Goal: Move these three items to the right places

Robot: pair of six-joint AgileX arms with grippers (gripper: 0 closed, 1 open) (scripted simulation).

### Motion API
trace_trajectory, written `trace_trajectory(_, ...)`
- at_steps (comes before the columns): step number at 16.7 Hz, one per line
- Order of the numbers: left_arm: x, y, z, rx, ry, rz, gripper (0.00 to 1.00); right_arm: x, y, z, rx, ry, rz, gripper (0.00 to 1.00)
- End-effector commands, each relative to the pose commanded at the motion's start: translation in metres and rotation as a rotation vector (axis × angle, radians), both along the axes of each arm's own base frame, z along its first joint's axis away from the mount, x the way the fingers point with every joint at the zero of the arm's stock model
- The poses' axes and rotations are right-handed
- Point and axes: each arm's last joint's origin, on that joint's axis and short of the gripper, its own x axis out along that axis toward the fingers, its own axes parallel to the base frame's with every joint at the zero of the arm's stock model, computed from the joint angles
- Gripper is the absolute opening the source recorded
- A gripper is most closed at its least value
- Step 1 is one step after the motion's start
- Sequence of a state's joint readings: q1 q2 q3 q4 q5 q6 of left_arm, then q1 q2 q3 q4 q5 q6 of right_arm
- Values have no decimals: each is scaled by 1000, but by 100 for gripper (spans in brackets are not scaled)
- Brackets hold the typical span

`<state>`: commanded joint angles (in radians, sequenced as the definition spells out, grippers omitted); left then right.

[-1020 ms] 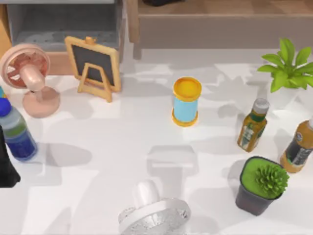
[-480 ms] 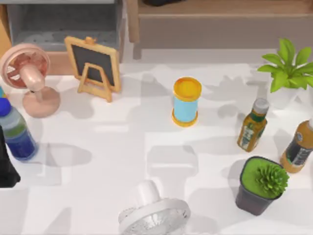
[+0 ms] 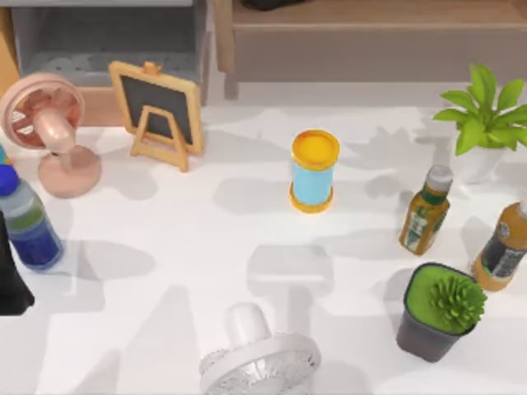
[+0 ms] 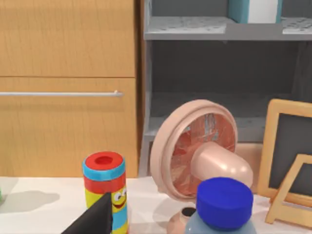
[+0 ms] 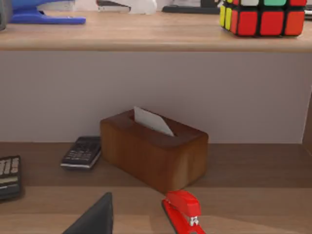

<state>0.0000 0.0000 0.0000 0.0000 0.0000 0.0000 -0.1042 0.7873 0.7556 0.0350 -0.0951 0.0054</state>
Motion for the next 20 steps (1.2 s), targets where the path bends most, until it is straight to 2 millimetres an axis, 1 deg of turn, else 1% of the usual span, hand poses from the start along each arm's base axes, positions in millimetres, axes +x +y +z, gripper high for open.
trace_trajectory(2, 0, 0, 0, 0, 0, 0, 100, -32, 6, -38, -5, 6, 1, 100)
trace_trajectory(3, 0, 0, 0, 0, 0, 0, 100, -45, 8, -58, -6, 8, 2, 100)
trace_trajectory(5, 0, 0, 0, 0, 0, 0, 100, -64, 10, -97, -7, 7, 2, 100)
trace_trajectory(8, 0, 0, 0, 0, 0, 0, 100, -76, 13, -146, -2, 3, 3, 100)
trace_trajectory(10, 0, 0, 0, 0, 0, 0, 100, -78, 14, -167, 3, 3, 4, 100)
trace_trajectory(11, 0, 0, 0, 0, 0, 0, 100, -79, 14, -174, 4, 3, 4, 100)
trace_trajectory(13, 0, 0, 0, 0, 0, 0, 100, -79, 14, -180, 6, 2, 4, 100)
trace_trajectory(18, 0, 0, 0, 0, 0, 0, 100, -79, 14, -180, 6, 2, 4, 100)
trace_trajectory(20, 0, -1, 9, -1, -11, -4, 100, -79, 14, -180, 6, 2, 4, 100)
